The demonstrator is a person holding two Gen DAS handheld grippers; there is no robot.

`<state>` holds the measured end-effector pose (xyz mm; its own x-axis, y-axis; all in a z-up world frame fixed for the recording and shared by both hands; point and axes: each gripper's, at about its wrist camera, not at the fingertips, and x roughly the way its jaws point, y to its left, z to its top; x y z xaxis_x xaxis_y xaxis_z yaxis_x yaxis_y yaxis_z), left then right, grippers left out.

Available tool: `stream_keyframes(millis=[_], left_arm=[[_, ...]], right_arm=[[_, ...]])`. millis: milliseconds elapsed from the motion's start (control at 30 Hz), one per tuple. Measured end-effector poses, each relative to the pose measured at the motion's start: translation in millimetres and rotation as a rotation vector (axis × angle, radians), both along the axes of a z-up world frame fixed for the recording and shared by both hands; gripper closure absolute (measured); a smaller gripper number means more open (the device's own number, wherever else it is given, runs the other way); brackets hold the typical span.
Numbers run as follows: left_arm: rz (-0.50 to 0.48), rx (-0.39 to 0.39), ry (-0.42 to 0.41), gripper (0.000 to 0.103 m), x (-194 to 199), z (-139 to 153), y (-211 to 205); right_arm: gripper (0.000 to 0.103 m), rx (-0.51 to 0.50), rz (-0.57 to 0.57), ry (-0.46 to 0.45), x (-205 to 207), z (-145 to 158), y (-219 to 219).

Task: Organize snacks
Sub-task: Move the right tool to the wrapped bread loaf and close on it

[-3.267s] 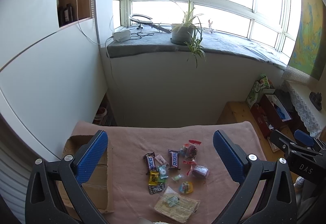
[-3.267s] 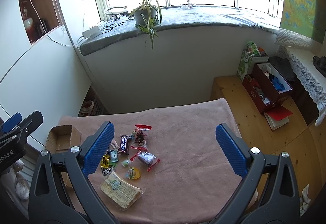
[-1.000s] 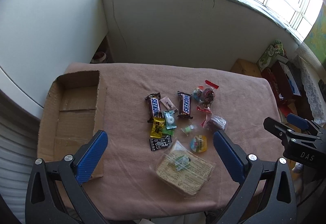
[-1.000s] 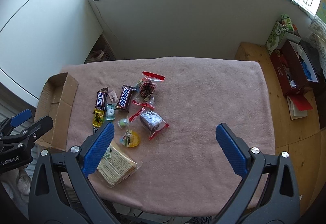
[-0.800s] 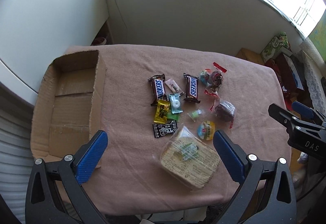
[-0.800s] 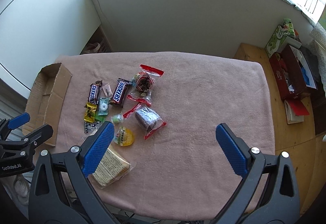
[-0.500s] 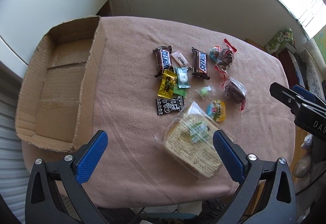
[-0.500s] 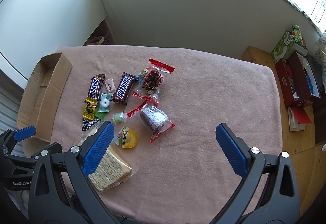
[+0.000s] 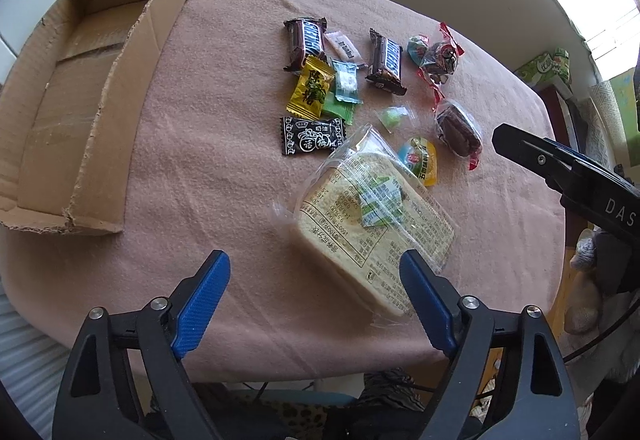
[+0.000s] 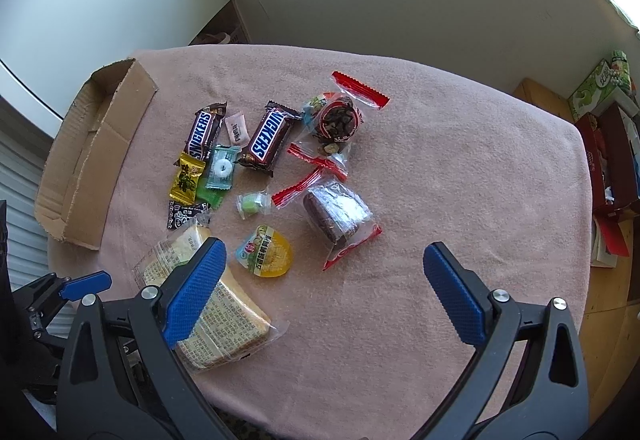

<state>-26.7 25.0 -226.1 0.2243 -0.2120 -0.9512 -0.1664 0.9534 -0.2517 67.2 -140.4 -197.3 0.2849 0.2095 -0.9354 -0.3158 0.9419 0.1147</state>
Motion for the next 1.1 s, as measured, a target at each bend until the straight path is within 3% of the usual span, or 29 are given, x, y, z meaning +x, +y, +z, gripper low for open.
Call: stream_keyframes(millis=[267, 533, 833, 1100], left_arm=[[0.018, -0.105, 0.064, 0.028, -5, -19, 1], [0.029, -0.188, 0.085, 0.036, -9, -27, 5], [0.027, -0.284, 0.1, 0.041, -4, -36, -6], [0.009, -0.302, 0.092, 0.041, 4, -41, -20]], right_arm=[[0.026, 0.103, 0.083, 0.15, -3, -28, 12], [0.04, 0.193, 0.16, 0.268, -6, -44, 34], [0.04, 0.213, 0.215, 0.378, -9, -65, 50], [0.041, 0.274, 0.175, 0.461, -4, -76, 43]])
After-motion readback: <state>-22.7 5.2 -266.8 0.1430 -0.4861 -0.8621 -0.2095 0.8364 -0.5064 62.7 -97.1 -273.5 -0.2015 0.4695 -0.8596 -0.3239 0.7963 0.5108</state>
